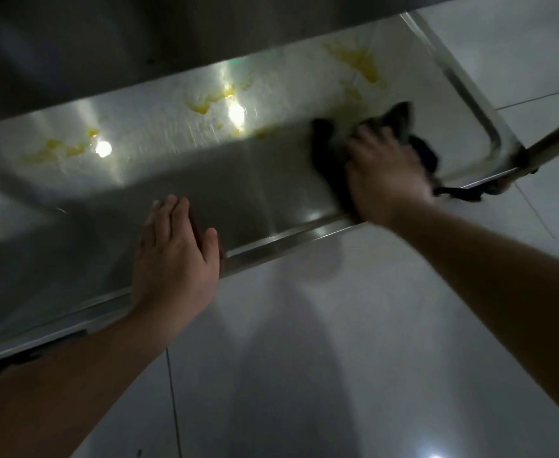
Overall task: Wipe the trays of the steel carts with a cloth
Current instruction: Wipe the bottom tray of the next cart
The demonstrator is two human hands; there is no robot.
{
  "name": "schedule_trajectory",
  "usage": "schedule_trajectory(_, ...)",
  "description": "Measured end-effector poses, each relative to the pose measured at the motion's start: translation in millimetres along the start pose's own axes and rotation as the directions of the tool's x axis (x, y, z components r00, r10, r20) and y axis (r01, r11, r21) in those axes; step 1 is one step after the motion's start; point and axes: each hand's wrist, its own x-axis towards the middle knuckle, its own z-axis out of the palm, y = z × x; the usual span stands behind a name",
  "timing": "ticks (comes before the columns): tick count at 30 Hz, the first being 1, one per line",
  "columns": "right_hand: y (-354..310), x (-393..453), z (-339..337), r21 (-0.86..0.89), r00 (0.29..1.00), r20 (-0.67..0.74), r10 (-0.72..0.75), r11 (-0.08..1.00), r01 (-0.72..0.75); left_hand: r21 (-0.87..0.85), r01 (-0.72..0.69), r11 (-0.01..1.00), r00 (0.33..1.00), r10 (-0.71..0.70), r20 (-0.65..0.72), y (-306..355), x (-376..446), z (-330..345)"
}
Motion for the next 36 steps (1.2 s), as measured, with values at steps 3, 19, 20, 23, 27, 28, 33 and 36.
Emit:
schedule_trajectory(3, -54, -29, 20, -0.001, 0.882, 0.141, -0.45, 0.891, 0.455, -0.005, -0.009, 1.0, 1.0, 0.009, -0.003, -2, -1, 0)
schedule_trajectory(19, 6, 91, -11, 0.227, 0.919, -0.038, 0.393, 0.899, -0.375, 0.037, 0.024, 0.999, 0.998, -0.026, 0.061, -1, 2, -3)
schedule_trajectory(20, -26, 90, -6, 0.212, 0.947, -0.053, 0.318, 0.93, -0.3, 0.037, 0.024, 0.999, 0.998, -0.027, 0.063, -2, 1, -3)
schedule_trajectory(23, -127, 78, 15, 0.115, 0.993, -0.069, -0.092, 0.988, 0.1, 0.036, 0.017, 0.999, 0.998, -0.02, 0.063, -3, 1, -2)
schedule_trajectory(27, -162, 70, 28, 0.117, 0.867, 0.064, -0.495, 0.866, 0.486, 0.05, 0.017, 0.999, 0.997, -0.021, 0.076, -5, -1, -3)
schedule_trajectory(28, -148, 73, 25, 0.092, 0.854, 0.052, -0.518, 0.854, 0.512, 0.047, 0.015, 0.999, 0.997, -0.019, 0.071, -5, -1, -3)
schedule_trajectory(33, 12, 103, -11, -0.045, 0.99, -0.096, -0.107, 0.994, 0.103, 0.051, 0.014, 0.999, 0.998, -0.017, 0.065, -5, -2, -5)
schedule_trajectory(36, 111, 84, -23, 0.068, 0.937, -0.141, 0.32, 0.947, -0.313, 0.052, 0.001, 0.999, 0.998, -0.004, 0.055, -5, -2, -4)
